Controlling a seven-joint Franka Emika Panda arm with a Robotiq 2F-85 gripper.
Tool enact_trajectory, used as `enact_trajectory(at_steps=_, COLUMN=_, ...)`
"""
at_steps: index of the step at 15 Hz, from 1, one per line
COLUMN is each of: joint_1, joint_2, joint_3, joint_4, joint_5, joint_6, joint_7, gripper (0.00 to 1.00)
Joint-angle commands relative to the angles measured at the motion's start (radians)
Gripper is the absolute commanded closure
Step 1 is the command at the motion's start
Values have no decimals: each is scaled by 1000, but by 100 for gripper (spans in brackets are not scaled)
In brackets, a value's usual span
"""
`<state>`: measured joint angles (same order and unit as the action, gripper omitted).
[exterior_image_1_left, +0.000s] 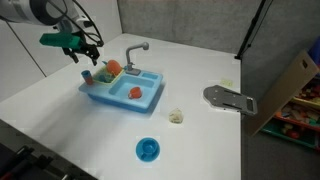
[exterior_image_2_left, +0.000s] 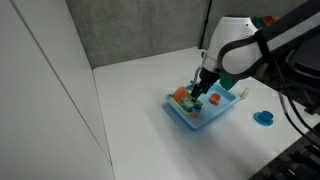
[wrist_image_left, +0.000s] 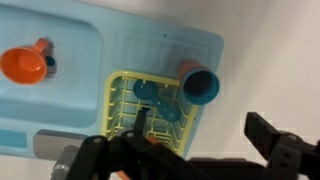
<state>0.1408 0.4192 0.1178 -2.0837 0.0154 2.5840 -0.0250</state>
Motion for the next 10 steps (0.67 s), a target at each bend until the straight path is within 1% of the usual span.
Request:
enact_trajectory(at_steps=1, joint_1=-30, joint_2=-74, joint_3=-11, joint_4=-30, joint_5=20, joint_6=-26, joint_7=20, gripper=0)
enact_trajectory(at_steps=5, joint_1=-82, joint_2=-103, joint_3=-28, joint_4=-34, joint_5=58, joint_6=-33, joint_7=1, gripper=0)
enact_trajectory(at_steps=10, joint_1=-165, joint_2=-90, joint_3=-68, joint_4=-26, joint_5=92, joint_6=-49, joint_7=-24, gripper=0)
